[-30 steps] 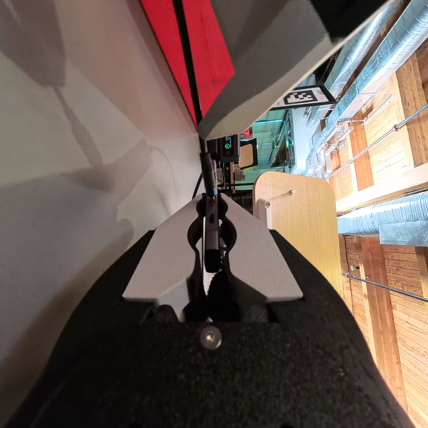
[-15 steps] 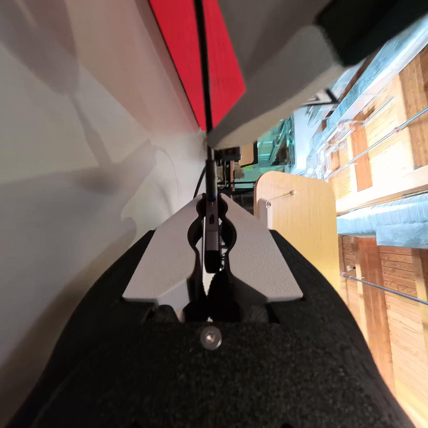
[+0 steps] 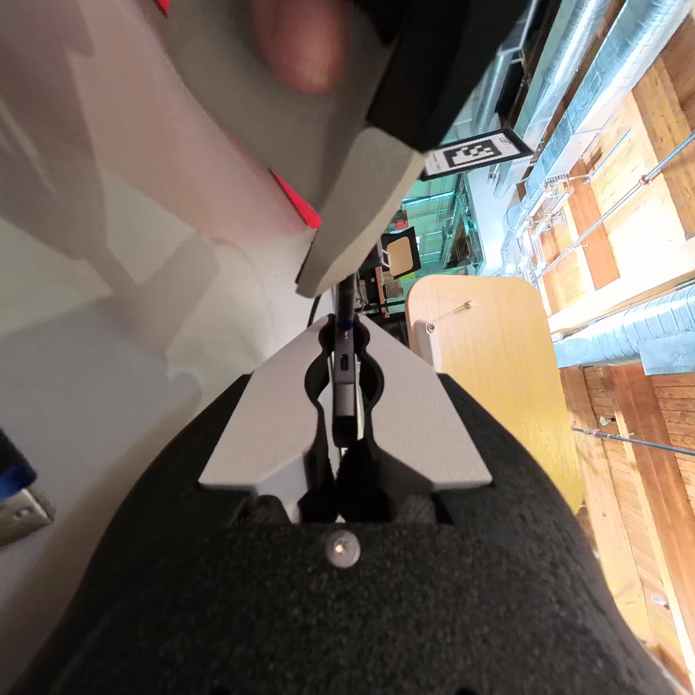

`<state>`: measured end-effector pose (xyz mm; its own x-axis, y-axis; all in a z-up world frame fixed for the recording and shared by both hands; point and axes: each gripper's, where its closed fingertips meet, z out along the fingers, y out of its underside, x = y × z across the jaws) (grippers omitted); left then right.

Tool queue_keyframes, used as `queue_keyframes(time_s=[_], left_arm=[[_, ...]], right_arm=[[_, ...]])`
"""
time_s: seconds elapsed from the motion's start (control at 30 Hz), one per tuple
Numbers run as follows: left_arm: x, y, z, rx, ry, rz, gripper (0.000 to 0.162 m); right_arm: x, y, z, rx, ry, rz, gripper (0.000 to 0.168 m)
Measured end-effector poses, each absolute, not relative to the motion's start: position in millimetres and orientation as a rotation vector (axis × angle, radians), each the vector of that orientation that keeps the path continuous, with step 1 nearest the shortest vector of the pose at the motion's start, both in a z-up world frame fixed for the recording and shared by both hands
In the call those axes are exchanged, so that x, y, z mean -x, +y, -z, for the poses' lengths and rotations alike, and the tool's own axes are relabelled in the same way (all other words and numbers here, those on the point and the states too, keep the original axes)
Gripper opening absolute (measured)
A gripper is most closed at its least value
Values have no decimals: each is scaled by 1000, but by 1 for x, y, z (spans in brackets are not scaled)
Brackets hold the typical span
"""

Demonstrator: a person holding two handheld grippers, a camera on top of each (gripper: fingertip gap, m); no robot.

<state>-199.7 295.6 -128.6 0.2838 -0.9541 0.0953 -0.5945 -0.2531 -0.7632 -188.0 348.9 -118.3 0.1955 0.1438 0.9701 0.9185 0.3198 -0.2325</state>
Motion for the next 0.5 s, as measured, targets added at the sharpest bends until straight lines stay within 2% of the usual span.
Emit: queue_keyframes(time_s=[0.5], left_arm=[[214, 300, 121, 1906, 1467, 775, 2]], right_arm=[[188, 343, 110, 1066, -1234, 691, 8]])
